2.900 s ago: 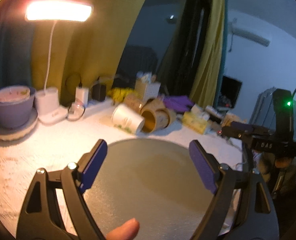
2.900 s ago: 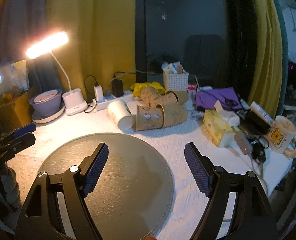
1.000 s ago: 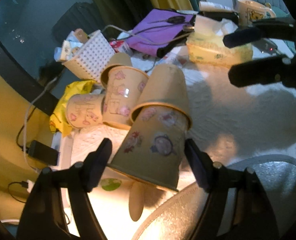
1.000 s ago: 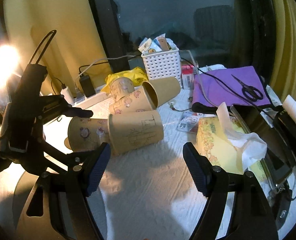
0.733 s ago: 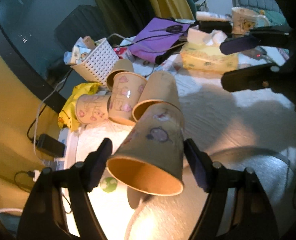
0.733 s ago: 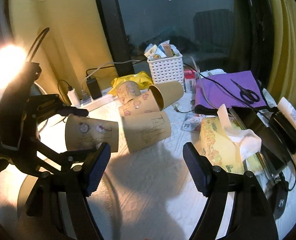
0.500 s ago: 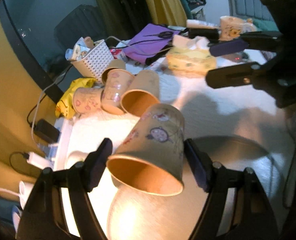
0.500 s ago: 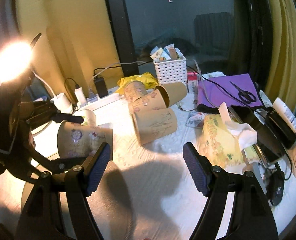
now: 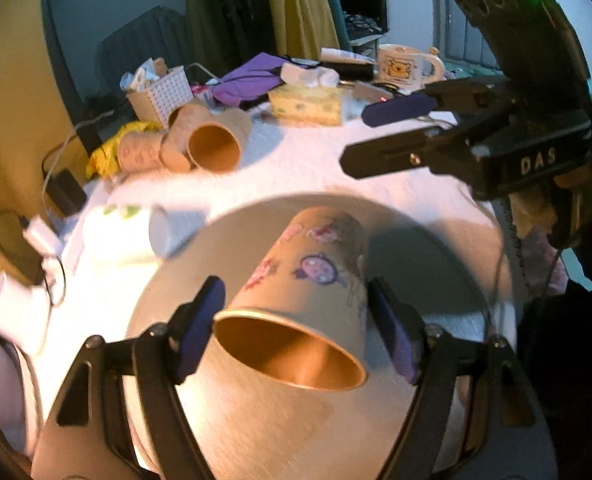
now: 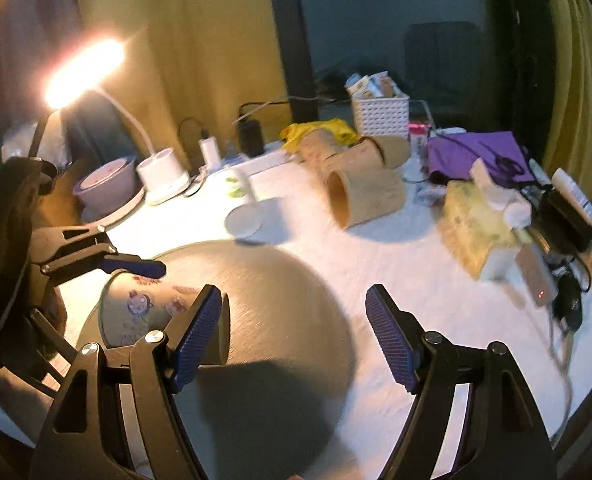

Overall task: Flip cup upright
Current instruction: 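Carry the held tan cup with the left gripper onto the grey mat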

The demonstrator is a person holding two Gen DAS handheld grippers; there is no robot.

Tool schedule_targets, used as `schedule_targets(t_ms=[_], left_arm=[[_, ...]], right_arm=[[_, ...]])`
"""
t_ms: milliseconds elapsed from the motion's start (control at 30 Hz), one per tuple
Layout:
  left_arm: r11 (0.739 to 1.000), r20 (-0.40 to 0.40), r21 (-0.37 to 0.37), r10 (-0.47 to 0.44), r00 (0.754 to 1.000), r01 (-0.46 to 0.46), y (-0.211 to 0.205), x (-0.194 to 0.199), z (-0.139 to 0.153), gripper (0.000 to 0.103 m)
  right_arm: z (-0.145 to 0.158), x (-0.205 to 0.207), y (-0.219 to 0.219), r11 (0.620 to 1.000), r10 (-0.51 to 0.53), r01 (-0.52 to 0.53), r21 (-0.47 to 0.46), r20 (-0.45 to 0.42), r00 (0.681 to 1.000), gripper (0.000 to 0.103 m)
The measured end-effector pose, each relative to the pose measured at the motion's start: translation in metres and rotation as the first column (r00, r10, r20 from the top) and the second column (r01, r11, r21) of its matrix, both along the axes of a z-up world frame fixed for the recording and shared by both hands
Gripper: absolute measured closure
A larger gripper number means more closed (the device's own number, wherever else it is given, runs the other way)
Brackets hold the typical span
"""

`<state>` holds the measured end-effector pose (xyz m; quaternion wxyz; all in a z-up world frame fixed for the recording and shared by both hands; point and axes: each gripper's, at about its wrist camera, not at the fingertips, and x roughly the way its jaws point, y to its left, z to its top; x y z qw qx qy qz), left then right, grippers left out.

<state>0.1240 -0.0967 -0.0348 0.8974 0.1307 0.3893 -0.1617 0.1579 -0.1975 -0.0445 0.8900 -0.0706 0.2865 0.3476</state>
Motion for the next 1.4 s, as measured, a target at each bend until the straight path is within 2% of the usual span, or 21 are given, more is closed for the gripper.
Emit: schedule_targets(t_ms=[100, 367, 467, 533, 600, 667, 767, 867, 933, 1067, 1167, 1267, 1400], left_arm=[[0.999, -0.004, -0.027, -0.018, 1.000, 0.018, 0.002, -0.021, -0.007, 0.028], [0.999, 0.006, -0.012, -0.049, 0.999, 0.049, 0.000, -0.045, -0.021, 0.026], [0.998, 0.000, -0.059, -0.033, 0.999, 0.033, 0.005, -0.045, -0.020, 0.024], [0.996, 0.005, -0.083, -0.020, 1.000, 0.020, 0.010, -0.046, -0.019, 0.021], [0.992, 0.003, -0.122, -0.017, 1.000, 0.017, 0.014, -0.049, -0.018, 0.012], [0.988, 0.004, -0.155, -0.010, 1.000, 0.010, 0.016, -0.055, -0.017, 0.009], [0.983, 0.008, -0.185, 0.007, 1.000, -0.005, 0.021, -0.063, -0.016, 0.009], [0.980, 0.012, -0.195, 0.028, 1.000, -0.026, 0.028, -0.070, -0.016, 0.009], [0.979, 0.005, -0.200, 0.046, 0.999, -0.044, 0.037, -0.075, -0.017, 0.009], [0.977, 0.000, -0.197, 0.088, 0.996, -0.086, 0.057, -0.084, -0.023, 0.009], [0.968, -0.004, -0.215, 0.130, 0.992, -0.128, 0.077, -0.086, -0.028, 0.009], [0.948, -0.004, -0.256, 0.192, 0.981, -0.186, 0.096, -0.085, -0.027, 0.009], [0.934, -0.002, -0.278, 0.231, 0.973, -0.223, 0.108, -0.086, -0.026, 0.009]], right_arm=[[-0.003, -0.014, 0.005, 1.000, 0.018, -0.018, 0.000, 0.000, 1.000, 0.025], [-0.018, -0.037, 0.018, 0.999, 0.041, -0.042, -0.020, -0.038, 0.998, 0.025], [-0.018, -0.040, 0.022, 0.995, 0.094, -0.095, -0.028, -0.045, 0.995, 0.025], [-0.016, -0.041, 0.024, 0.991, 0.124, -0.125, -0.042, -0.039, 0.992, 0.025], [-0.012, -0.042, 0.029, 0.982, 0.176, -0.178, -0.060, -0.031, 0.984, 0.024], [-0.006, -0.044, 0.035, 0.967, 0.242, -0.243, -0.076, -0.017, 0.970, 0.024], [-0.003, -0.046, 0.051, 0.927, 0.359, -0.359, -0.109, -0.019, 0.933, 0.024], [-0.002, -0.049, 0.071, 0.890, 0.438, -0.438, -0.130, -0.029, 0.899, 0.024], [-0.004, -0.053, 0.084, 0.853, 0.501, -0.503, -0.139, -0.051, 0.864, 0.025], [-0.012, -0.060, 0.099, 0.792, 0.572, -0.574, -0.208, -0.077, 0.817, 0.024], [-0.018, -0.065, 0.105, 0.773, 0.578, -0.583, -0.249, -0.101, 0.810, 0.024], [-0.025, -0.069, 0.113, 0.756, 0.572, -0.575, -0.313, -0.111, 0.813, 0.024], [-0.028, -0.080, 0.121, 0.716, 0.585, -0.579, -0.391, -0.118, 0.803, 0.024]])
